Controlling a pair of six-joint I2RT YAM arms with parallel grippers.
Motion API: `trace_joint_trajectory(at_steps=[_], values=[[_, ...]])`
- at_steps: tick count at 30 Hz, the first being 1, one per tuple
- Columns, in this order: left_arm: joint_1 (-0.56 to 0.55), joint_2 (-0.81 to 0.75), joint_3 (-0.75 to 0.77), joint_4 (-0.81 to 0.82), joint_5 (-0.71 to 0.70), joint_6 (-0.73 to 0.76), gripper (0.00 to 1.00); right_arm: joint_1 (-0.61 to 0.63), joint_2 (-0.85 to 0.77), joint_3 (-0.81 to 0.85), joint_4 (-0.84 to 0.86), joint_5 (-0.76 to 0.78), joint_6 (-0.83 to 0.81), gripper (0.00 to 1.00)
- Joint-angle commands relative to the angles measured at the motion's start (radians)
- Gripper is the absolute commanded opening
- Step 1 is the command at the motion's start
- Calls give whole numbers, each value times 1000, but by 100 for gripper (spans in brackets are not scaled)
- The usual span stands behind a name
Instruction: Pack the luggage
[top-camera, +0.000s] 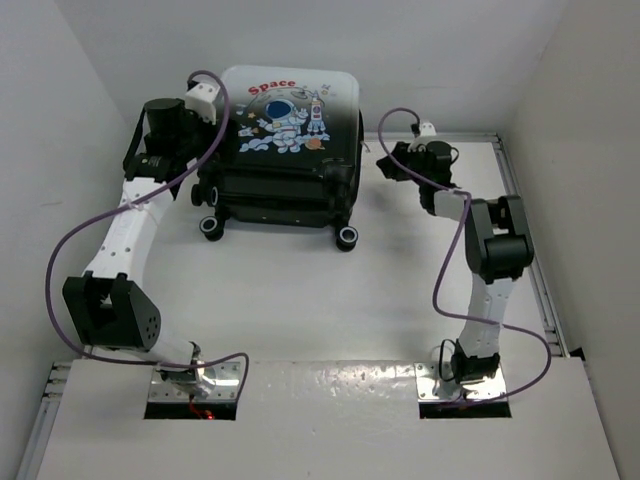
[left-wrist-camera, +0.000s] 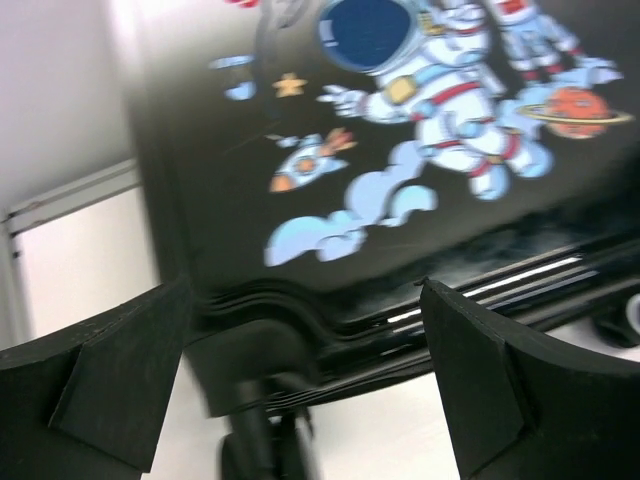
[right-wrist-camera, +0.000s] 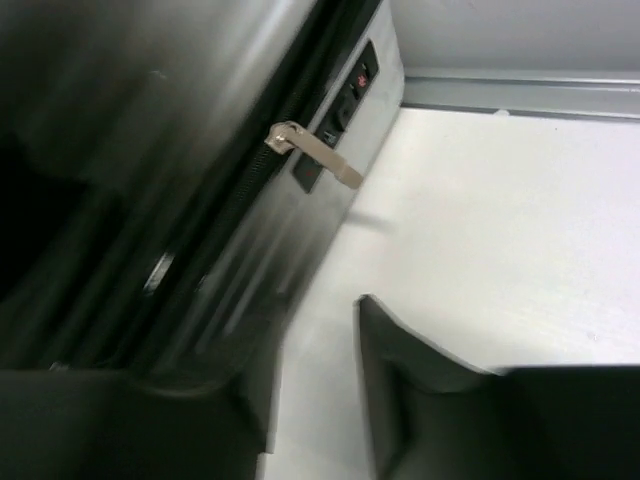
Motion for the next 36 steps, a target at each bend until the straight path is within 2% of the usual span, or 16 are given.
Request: trace_joint_trajectory(at_steps=[1,4,5,8,12,16,19,22,27,32,36], values=[[-33,-39,31,-1,19,-46,99,-7,-116,-65,-56,-86,123,30],[-42,-18,31,-11,19,-89,99,9,-82,-76,-144,-111,260,18],[-42,-18,42,-11,19,-101,99,23,-68,-47,-165,-111,344,9],[-82,17,82,-45,19,-130,99,69,2,-36,-214,-79,412,1],[-146,80,195,-194,-32,-166,99,125,44,-27,-286,7,487,0],[-195,89,195,-215,-82,-201,99,184,84,-33,-297,72,527,0],[-206,89,186,-241,-70,-239,99,224,79,-56,-303,70,580,0],[-246,89,174,-294,-40,-249,99,281,35,-139,-250,47,630,0],[-346,100,154,-329,-20,-258,99,374,-91,-309,-173,6,617,0],[-422,120,145,-407,-53,-281,99,418,-209,-430,-99,6,575,0],[-488,132,145,-432,-147,-330,99,415,-287,-498,-75,27,507,0]])
